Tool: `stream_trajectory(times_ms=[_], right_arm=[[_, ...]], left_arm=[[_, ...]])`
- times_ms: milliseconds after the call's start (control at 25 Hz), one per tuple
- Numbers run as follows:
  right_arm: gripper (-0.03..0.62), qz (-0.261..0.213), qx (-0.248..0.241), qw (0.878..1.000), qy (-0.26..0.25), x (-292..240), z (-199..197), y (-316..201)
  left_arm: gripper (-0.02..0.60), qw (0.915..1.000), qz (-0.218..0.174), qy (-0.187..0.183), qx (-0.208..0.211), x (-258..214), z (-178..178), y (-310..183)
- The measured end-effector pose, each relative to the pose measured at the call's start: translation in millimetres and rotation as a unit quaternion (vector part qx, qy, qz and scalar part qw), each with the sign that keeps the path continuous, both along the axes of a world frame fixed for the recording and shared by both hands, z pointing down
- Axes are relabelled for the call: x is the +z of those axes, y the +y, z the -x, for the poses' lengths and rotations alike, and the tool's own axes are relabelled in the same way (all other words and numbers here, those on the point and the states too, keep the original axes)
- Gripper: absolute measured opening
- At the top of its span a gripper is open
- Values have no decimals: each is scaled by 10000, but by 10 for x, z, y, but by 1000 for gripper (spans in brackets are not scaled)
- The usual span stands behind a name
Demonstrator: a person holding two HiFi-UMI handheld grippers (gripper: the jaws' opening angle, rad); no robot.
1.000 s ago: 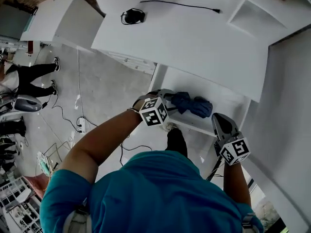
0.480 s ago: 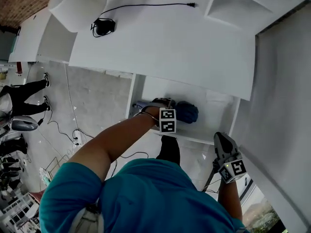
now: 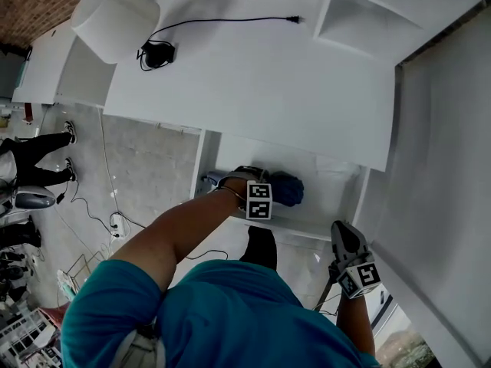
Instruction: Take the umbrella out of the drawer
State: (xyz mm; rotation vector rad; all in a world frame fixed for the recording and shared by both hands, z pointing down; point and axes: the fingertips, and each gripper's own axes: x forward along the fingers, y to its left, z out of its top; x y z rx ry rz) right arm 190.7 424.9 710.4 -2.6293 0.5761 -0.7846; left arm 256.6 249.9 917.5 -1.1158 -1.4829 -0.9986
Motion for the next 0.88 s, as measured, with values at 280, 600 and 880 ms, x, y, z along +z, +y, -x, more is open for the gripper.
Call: stream_trajectory(times_ms=[280, 600, 880], right_arm=[[23, 17, -175, 9997, 162, -271, -195, -69], [25, 122, -467, 9969, 614, -664, -764, -47], [25, 87, -1071, 9879, 1119, -1151, -1406, -543]], left_arm=[[261, 9990, 408, 193, -36, -245, 26, 26], [261, 9802, 1533, 320, -1210, -1221, -290, 118], [261, 9521, 2103, 698, -2107, -2082, -623, -285]])
